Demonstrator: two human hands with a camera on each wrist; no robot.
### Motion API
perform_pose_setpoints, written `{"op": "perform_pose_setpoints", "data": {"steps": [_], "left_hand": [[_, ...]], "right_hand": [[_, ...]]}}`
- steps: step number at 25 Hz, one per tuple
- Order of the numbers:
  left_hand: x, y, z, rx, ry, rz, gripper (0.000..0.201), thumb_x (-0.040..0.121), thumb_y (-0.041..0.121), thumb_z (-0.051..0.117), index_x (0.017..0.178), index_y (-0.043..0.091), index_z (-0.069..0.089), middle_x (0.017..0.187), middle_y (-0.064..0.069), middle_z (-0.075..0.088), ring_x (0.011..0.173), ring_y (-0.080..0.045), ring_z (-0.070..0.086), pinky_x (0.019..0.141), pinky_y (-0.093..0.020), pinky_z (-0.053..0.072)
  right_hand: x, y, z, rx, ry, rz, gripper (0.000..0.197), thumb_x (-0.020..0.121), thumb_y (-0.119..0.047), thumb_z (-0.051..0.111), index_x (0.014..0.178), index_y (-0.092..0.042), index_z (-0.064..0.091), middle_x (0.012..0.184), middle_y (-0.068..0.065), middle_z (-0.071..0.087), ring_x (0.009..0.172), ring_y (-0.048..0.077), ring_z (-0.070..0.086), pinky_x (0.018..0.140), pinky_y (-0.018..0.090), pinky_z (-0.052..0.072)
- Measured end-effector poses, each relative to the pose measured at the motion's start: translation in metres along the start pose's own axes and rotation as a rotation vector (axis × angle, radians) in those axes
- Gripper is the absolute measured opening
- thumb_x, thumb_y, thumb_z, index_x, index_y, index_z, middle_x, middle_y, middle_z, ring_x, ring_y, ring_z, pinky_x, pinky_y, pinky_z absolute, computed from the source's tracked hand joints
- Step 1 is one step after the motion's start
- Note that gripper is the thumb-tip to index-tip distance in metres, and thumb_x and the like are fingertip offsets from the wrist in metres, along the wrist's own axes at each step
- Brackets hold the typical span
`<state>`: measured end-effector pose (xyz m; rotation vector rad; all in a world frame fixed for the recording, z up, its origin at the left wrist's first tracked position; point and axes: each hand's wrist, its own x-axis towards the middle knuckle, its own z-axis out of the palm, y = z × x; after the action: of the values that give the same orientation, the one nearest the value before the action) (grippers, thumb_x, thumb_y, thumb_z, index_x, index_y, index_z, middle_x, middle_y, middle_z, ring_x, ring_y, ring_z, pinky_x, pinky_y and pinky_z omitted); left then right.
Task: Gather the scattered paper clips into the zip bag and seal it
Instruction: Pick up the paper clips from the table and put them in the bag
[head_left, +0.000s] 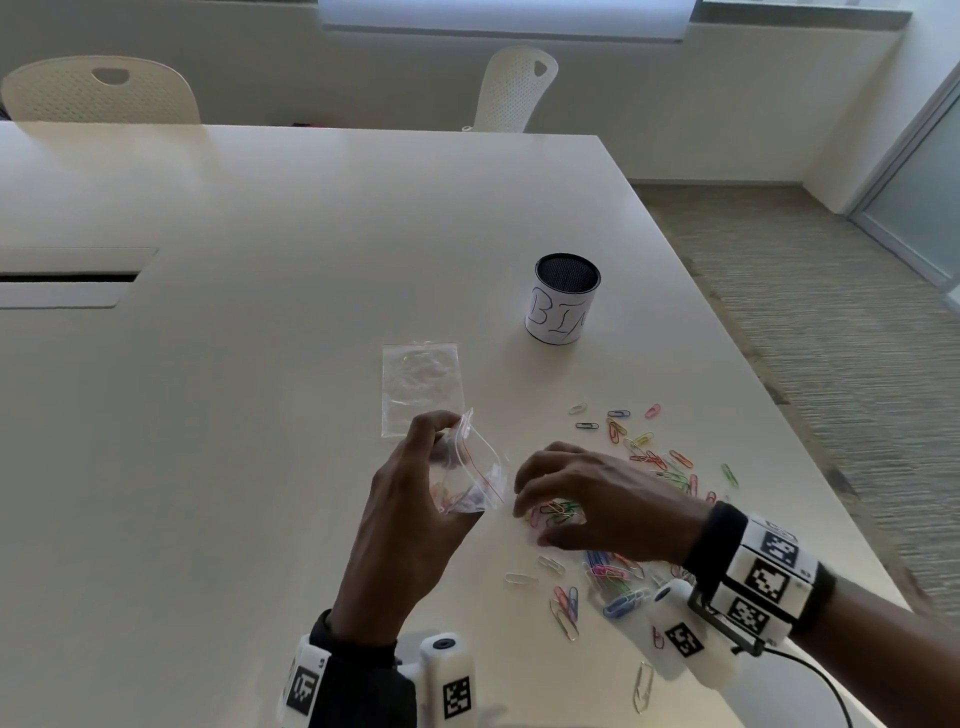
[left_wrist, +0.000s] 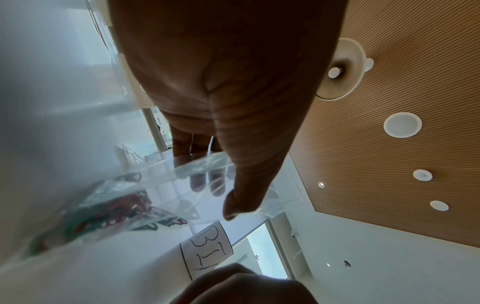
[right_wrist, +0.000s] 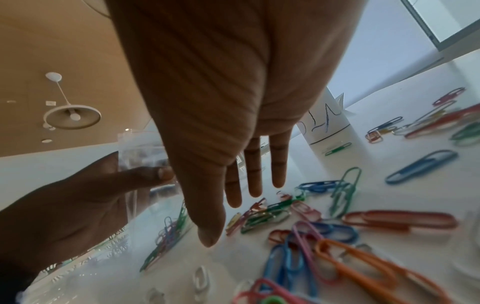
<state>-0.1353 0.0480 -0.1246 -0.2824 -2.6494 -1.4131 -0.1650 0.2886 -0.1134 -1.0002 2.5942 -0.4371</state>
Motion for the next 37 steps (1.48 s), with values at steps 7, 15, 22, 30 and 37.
{"op": "perform_pose_setpoints", "data": {"steps": [7, 15, 22, 30, 37], "left_hand": [[-0.001, -0.001, 0.0, -0.008, 0.0, -0.004, 0.064, 0.08, 0.02, 0.087, 0.128, 0.038, 0.049, 0.104, 0.014, 0.066, 0.099, 0.0, 0.062, 0.075, -0.001, 0.045], [-0.001, -0.002, 0.0, -0.022, -0.006, -0.009, 0.061, 0.081, 0.023, 0.085, 0.127, 0.038, 0.048, 0.106, 0.014, 0.067, 0.101, 0.002, 0.062, 0.073, -0.004, 0.047], [-0.001, -0.001, 0.001, -0.038, -0.009, -0.005, 0.058, 0.083, 0.025, 0.084, 0.128, 0.036, 0.05, 0.106, 0.014, 0.066, 0.101, 0.001, 0.062, 0.072, -0.007, 0.049], [0.0, -0.002, 0.004, -0.048, -0.017, 0.004, 0.059, 0.083, 0.024, 0.084, 0.129, 0.035, 0.049, 0.105, 0.014, 0.066, 0.102, 0.003, 0.062, 0.073, -0.009, 0.051], [-0.001, -0.002, 0.005, -0.089, -0.011, 0.007, 0.059, 0.081, 0.019, 0.085, 0.128, 0.034, 0.051, 0.104, 0.017, 0.067, 0.103, 0.002, 0.062, 0.071, -0.006, 0.048]], "right_hand": [[-0.005, 0.017, 0.0, -0.071, 0.022, -0.033, 0.016, 0.098, -0.036, 0.067, 0.113, -0.03, 0.069, 0.121, -0.013, 0.062, 0.112, 0.005, 0.054, 0.092, 0.031, 0.056], [-0.02, 0.02, -0.013, -0.205, -0.176, 0.041, 0.073, 0.089, -0.07, 0.061, 0.154, -0.05, 0.035, 0.161, -0.02, 0.03, 0.142, 0.003, 0.03, 0.107, 0.026, 0.042], [-0.027, 0.024, -0.009, -0.124, -0.059, 0.053, 0.037, 0.099, -0.038, 0.065, 0.135, -0.035, 0.063, 0.141, -0.012, 0.053, 0.125, 0.005, 0.052, 0.102, 0.02, 0.046], [-0.021, 0.018, 0.006, -0.115, 0.014, 0.055, 0.014, 0.103, -0.02, 0.061, 0.109, -0.023, 0.074, 0.116, -0.008, 0.065, 0.102, 0.005, 0.062, 0.086, 0.023, 0.057], [-0.017, 0.024, 0.007, 0.072, 0.181, 0.131, 0.01, 0.091, -0.008, 0.078, 0.096, -0.016, 0.08, 0.098, -0.007, 0.072, 0.08, 0.005, 0.07, 0.073, 0.021, 0.06]]}}
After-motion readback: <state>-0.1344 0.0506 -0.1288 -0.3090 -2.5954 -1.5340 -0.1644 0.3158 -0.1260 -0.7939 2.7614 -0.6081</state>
